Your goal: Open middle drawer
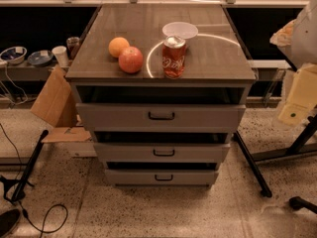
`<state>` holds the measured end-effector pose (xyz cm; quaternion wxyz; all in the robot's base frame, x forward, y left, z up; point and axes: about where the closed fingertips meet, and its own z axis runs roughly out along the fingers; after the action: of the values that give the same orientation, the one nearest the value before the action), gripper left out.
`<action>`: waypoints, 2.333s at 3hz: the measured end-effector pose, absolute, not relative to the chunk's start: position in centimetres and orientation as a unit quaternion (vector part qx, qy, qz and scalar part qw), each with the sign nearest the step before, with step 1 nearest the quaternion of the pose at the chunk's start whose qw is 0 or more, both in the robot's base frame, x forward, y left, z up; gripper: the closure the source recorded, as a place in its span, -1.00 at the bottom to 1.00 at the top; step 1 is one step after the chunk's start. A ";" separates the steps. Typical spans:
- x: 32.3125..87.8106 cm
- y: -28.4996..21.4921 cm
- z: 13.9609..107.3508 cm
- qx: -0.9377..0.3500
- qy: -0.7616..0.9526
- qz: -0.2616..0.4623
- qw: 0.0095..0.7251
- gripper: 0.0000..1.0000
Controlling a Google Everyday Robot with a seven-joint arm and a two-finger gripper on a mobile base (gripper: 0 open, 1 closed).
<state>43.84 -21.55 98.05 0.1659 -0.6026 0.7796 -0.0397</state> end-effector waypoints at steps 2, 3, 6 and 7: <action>43.7 -21.6 97.7 -0.609 0.775 -0.038 0.165 -1.00; 43.7 -21.7 95.7 -0.619 0.771 -0.023 0.152 -1.00; 45.2 -19.8 77.8 -0.579 0.798 0.068 0.153 -1.00; 46.3 -18.4 71.4 -0.552 0.812 0.093 0.166 -1.00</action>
Offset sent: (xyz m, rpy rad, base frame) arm -0.0034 -0.0033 -0.0136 0.0006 0.0274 0.0374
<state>46.31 -18.37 71.41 0.1659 -0.5522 0.8118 0.0927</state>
